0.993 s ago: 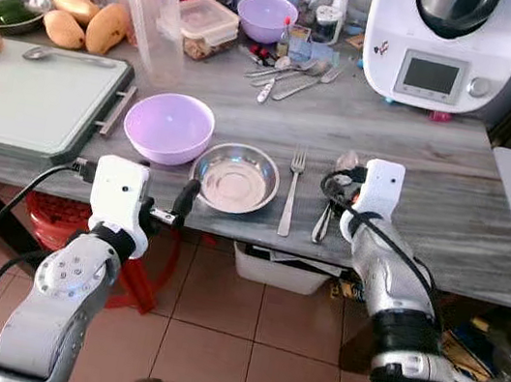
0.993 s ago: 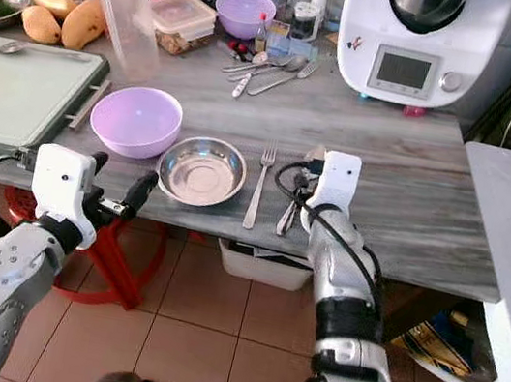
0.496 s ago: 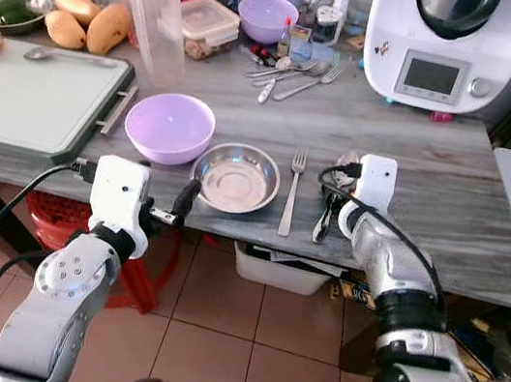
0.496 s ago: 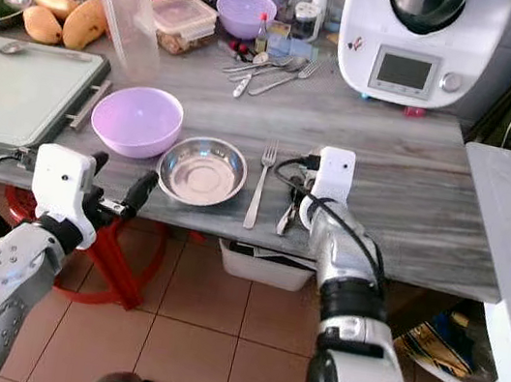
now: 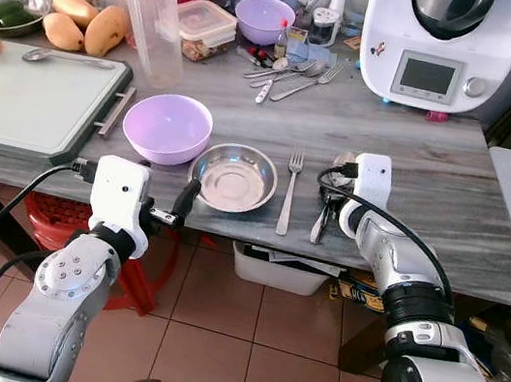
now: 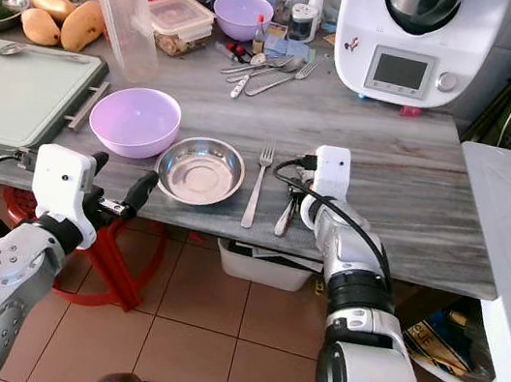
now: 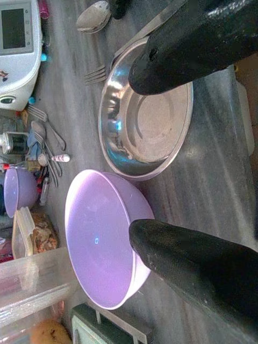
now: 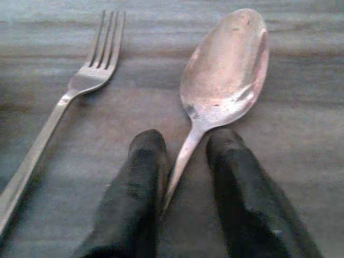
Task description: Setting the table
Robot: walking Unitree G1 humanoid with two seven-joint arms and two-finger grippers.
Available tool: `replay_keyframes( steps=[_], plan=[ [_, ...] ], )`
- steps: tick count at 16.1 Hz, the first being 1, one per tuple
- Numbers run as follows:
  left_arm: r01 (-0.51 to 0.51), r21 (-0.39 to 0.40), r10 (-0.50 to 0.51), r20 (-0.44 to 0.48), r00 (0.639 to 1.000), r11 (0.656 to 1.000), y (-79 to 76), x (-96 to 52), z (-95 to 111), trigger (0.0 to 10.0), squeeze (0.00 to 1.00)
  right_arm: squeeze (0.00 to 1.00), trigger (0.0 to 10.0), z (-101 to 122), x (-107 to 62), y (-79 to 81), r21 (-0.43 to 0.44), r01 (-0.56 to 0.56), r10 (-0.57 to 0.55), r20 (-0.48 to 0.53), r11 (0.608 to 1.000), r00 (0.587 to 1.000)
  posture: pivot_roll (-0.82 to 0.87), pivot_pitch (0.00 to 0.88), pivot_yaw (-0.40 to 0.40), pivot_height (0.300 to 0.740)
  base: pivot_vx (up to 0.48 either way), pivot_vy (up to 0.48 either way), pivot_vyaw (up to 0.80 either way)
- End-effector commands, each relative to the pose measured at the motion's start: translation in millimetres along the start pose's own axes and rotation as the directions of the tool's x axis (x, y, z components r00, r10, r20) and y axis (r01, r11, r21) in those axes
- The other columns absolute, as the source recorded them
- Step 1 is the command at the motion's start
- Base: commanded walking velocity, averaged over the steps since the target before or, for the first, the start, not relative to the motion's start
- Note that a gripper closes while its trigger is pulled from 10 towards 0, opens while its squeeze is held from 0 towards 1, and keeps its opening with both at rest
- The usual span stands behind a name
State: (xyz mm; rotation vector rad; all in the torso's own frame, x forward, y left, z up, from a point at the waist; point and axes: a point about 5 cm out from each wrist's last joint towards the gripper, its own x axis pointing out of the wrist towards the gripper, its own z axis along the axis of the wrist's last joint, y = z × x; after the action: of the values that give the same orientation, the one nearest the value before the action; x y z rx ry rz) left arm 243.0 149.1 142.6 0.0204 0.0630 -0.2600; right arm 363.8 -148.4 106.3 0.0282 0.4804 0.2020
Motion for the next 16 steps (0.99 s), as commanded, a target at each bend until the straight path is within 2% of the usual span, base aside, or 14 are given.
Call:
replay_keyframes(
  steps=[1, 7, 10, 12, 16],
  plan=[
    [0.011, 0.004, -0.011, -0.010, 1.000, 1.000, -1.1, -0.3, -1.4, 10.0, 0.00, 0.00, 0.0, -19.1, 1.6, 0.1, -0.001, -0.007, 0.007, -0.090, 1.000, 0.996, 0.02, 0.043, 0.052, 0.740, 0.000, 0.000, 0.00],
    [0.008, 0.005, -0.008, -0.009, 1.000, 1.000, -1.2, 0.2, -1.6, 10.0, 0.00, 0.00, 0.0, -22.6, 1.5, -2.5, -0.059, -0.060, 0.053, -0.109, 0.996, 0.993, 0.03, 0.040, 0.048, 0.740, 0.000, 0.000, 0.00],
    [0.009, 0.006, -0.009, -0.008, 1.000, 1.000, -0.7, 0.4, -1.6, 10.0, 0.00, 0.00, 0.0, -24.1, 1.5, -7.9, -0.060, -0.031, 0.024, -0.107, 0.998, 0.994, 0.02, 0.035, 0.052, 0.740, 0.000, 0.000, 0.00],
    [0.012, 0.006, -0.012, -0.006, 1.000, 1.000, -0.8, 0.9, -1.2, 10.0, 0.00, 0.00, 0.0, -22.3, 1.9, -12.7, -0.034, 0.021, -0.024, -0.096, 0.999, 0.995, 0.02, 0.034, 0.053, 0.740, 0.000, 0.000, 0.00],
    [0.013, 0.006, -0.013, -0.006, 1.000, 1.000, -1.1, 1.1, -0.6, 10.0, 0.00, 0.00, 0.0, -22.0, 3.6, -4.1, 0.074, 0.070, -0.063, -0.085, 0.995, 0.994, 0.03, 0.036, 0.051, 0.740, 0.000, 0.000, 0.00]
  ],
)
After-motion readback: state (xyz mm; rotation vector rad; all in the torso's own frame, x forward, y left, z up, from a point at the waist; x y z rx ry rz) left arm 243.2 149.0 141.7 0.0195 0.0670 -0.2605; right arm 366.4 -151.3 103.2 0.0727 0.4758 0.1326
